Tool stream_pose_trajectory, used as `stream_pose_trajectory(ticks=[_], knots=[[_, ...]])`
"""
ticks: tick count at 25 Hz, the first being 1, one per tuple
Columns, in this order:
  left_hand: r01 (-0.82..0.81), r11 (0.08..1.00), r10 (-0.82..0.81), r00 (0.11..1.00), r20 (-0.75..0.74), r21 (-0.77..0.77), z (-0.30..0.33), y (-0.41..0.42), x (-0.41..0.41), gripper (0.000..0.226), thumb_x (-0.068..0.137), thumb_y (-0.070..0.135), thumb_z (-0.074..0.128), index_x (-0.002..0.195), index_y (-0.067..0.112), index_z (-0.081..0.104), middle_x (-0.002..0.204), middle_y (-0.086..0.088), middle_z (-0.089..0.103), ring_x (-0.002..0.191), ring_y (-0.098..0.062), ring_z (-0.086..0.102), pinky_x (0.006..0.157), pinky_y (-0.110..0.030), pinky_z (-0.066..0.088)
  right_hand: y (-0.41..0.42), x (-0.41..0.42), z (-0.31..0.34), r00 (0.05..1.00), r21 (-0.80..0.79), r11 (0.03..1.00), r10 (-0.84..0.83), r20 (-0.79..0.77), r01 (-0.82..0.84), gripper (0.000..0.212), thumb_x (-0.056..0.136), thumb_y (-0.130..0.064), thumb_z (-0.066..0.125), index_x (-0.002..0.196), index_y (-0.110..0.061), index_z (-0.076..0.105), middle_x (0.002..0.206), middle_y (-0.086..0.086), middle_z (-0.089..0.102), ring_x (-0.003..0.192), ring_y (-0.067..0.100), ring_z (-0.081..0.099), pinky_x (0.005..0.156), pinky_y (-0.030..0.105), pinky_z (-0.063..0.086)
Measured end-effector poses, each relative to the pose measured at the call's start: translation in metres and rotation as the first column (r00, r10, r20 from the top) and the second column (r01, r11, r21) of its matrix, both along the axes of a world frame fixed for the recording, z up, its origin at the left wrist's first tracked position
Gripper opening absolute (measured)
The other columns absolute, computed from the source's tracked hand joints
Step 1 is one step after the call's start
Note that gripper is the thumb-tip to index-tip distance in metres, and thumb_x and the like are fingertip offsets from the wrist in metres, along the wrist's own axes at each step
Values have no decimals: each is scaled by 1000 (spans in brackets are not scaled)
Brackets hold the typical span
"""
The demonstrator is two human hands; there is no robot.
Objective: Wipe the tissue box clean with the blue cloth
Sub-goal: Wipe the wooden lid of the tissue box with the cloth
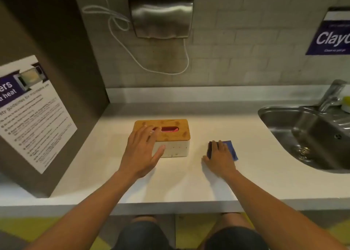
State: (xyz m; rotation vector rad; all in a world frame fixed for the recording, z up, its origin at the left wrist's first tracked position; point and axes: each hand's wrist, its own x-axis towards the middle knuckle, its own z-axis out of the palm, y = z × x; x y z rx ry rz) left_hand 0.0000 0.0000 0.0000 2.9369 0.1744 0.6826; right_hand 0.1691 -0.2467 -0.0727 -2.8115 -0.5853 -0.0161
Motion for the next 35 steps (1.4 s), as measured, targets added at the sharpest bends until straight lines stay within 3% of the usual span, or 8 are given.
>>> stream_pose_trajectory(ticks=[5,10,15,17,22,26,30,35], knots=[[-52,991,58,997,46,-127,-18,17,1,63,101,62,29,151,25,38,154,-2,40,141,-24,38,119,-49,31,5,2,-14,978,-12,989,-146,151,150,55,85,-44,50,127,-7,45,129,15,50,120,36,43,99,47,38],[-93,978,104,994,47,-186,-40,33,-4,65,100,65,27,151,26,38,153,1,39,139,-20,39,118,-48,36,5,10,-20,974,-36,995,-78,213,88,24,86,-15,53,103,3,58,100,21,62,98,41,56,77,47,47],[-175,944,224,962,155,-279,-61,27,-8,57,102,51,43,152,25,36,160,0,29,146,-23,30,119,-50,34,-4,4,-12,940,184,983,-83,331,22,8,85,-7,58,91,-5,62,71,13,63,60,33,57,54,32,40],[-197,932,258,950,175,-305,-74,28,-12,58,102,47,47,154,25,33,163,-1,25,147,-24,28,118,-51,34,-3,-2,-11,961,282,959,-74,268,-5,19,89,-18,52,105,-13,60,79,8,66,65,28,58,59,36,47],[-173,951,231,948,217,-257,-92,33,-15,69,99,44,54,157,19,25,168,-6,18,153,-28,21,123,-50,24,-5,-11,-29,959,93,978,160,235,-186,47,86,-43,59,126,-20,52,123,3,58,112,28,53,87,44,45],[-124,984,149,967,206,-127,-93,37,-10,70,100,45,50,158,14,25,169,-8,17,156,-27,13,125,-53,16,-1,-15,-19,978,302,942,94,183,-147,28,90,-12,59,118,-18,61,108,6,66,98,30,60,70,33,48],[-153,976,180,967,182,-154,-93,39,-6,72,100,50,46,159,13,26,169,-8,18,156,-26,15,126,-48,14,16,-28,40,986,635,768,-20,164,-90,27,97,-17,52,123,-21,57,112,-9,62,97,5,56,82,13,43],[-150,970,183,968,172,-190,-93,40,-6,75,95,48,55,157,16,27,166,-5,23,155,-23,18,124,-38,18,59,-41,79,911,417,814,324,254,-406,26,98,-25,48,124,-22,50,124,-3,57,107,13,53,82,17,48]])
